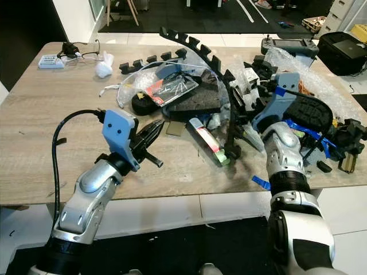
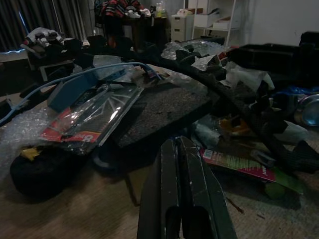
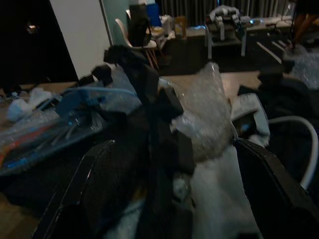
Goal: Picking trash to rubbish bin
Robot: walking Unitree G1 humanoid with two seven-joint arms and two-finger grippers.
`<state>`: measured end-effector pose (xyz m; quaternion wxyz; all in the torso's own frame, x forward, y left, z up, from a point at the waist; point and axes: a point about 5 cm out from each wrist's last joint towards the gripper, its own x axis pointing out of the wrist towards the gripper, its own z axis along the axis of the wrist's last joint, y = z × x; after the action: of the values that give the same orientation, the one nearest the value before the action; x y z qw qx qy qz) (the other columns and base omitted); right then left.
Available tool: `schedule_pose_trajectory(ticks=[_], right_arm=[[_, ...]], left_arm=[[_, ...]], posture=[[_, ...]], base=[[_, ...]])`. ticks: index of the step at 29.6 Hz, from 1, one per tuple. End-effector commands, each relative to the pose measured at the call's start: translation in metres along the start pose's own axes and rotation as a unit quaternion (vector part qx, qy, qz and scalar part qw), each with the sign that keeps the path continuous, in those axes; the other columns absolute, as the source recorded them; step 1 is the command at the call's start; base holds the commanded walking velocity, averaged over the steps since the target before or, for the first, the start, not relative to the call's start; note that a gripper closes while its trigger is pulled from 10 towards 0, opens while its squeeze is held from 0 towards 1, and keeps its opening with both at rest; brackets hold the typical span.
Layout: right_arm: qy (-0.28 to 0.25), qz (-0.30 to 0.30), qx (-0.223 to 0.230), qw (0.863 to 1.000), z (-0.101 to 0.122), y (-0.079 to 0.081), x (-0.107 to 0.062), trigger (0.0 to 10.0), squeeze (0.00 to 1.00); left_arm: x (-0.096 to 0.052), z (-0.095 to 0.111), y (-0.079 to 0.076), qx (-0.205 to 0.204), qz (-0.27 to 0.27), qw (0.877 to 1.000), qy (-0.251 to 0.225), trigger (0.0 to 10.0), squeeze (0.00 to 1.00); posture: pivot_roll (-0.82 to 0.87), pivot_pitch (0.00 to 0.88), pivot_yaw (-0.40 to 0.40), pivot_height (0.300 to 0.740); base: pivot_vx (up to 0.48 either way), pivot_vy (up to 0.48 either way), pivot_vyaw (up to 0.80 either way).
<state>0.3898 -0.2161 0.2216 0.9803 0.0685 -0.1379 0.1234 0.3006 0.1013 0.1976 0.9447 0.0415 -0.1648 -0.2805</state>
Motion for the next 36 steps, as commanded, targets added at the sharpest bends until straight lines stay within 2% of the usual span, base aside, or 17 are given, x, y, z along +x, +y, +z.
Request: schedule_pose_trajectory(ticks=[1,6,7,11,18,24,29,36], right_arm=[[0.011,-0.009,-0.002,1.0,-0.004,-0.004,-0.002,10.0,0.0],[0.028,-0.024,0.011,0.999,-0.012,-0.006,-0.004,10.0,0.0],[0.052,-0.039,0.004,0.998,-0.018,-0.009,-0.005,10.0,0.0],[0.074,-0.044,0.006,0.996,-0.023,-0.01,-0.005,10.0,0.0],[0.099,-0.007,0.008,0.995,-0.03,0.0,-0.002,10.0,0.0],[0.113,0.035,0.007,0.993,-0.033,0.011,0.002,10.0,0.0],[0.168,0.078,-0.007,0.983,-0.047,0.021,-0.002,10.0,0.0],[0.18,0.079,-0.003,0.981,-0.051,0.02,-0.004,10.0,0.0]], left_arm=[[0.0,-0.003,-0.002,0.002,-0.005,1.0,0.005,10.0,0.0],[0.001,-0.003,-0.002,0.002,-0.005,1.0,0.004,10.0,0.0],[0.0,-0.003,-0.002,0.003,-0.005,1.0,0.005,10.0,0.0],[0.0,-0.003,-0.002,0.002,-0.008,1.0,0.005,10.0,0.0],[0.0,0.0,-0.009,-0.01,-0.035,0.999,-0.002,10.0,0.0],[0.0,0.0,-0.01,-0.008,-0.036,0.999,0.0,10.0,0.0],[0.0,-0.001,-0.009,-0.007,-0.035,0.999,0.003,10.0,0.0],[-0.001,-0.001,-0.009,-0.006,-0.034,0.999,0.005,10.0,0.0]], posture=[[0.01,0.147,-0.027,0.74],[0.01,0.145,-0.028,0.74],[0.01,0.146,-0.03,0.74],[0.01,0.149,-0.03,0.74],[0.01,0.152,-0.029,0.74],[0.01,0.152,-0.029,0.74],[0.01,0.155,-0.03,0.74],[0.01,0.158,-0.03,0.74]], base=[[0.0,0.0,0.0],[0.0,0.0,0.0],[0.0,0.0,0.0],[0.0,0.0,0.0],[0.0,0.0,0.0],[0.0,0.0,0.0],[0.0,0.0,0.0],[0.0,0.0,0.0]])
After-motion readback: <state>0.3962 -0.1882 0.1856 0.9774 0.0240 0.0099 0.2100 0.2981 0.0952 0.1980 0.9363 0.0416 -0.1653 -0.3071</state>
